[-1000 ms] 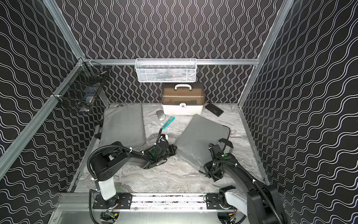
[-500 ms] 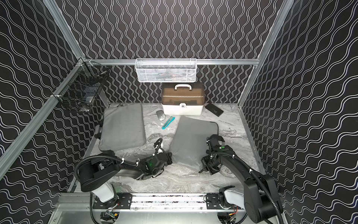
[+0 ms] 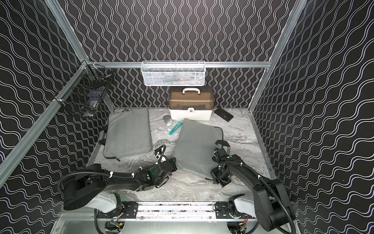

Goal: Put the mouse into the laptop bag
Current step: Unzip the zipper on the zippered laptop bag.

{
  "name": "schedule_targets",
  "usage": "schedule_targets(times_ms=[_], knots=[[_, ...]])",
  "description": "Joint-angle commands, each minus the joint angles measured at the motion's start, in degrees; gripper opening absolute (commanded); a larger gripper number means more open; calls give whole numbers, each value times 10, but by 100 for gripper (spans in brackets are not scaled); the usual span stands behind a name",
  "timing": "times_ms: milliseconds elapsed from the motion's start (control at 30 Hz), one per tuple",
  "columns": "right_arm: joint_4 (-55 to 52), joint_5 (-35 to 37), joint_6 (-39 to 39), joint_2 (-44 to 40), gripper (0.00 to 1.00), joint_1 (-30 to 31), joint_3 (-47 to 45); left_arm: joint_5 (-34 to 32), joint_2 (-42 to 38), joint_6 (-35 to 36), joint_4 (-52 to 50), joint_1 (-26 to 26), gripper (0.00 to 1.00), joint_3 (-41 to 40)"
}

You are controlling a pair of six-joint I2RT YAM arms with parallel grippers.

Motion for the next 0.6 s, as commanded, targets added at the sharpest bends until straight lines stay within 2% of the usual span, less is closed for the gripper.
schedule_targets(times_ms=[0, 300, 567], knots=[[-31, 10, 21, -10, 0, 0, -19, -71, -14, -6, 4, 3, 0, 10], [-22, -30, 95, -78, 0, 15, -6, -56, 6, -11, 67, 3, 0, -11], [6, -41, 145, -21, 0, 73, 35, -57, 4, -11, 71, 3, 0, -14]])
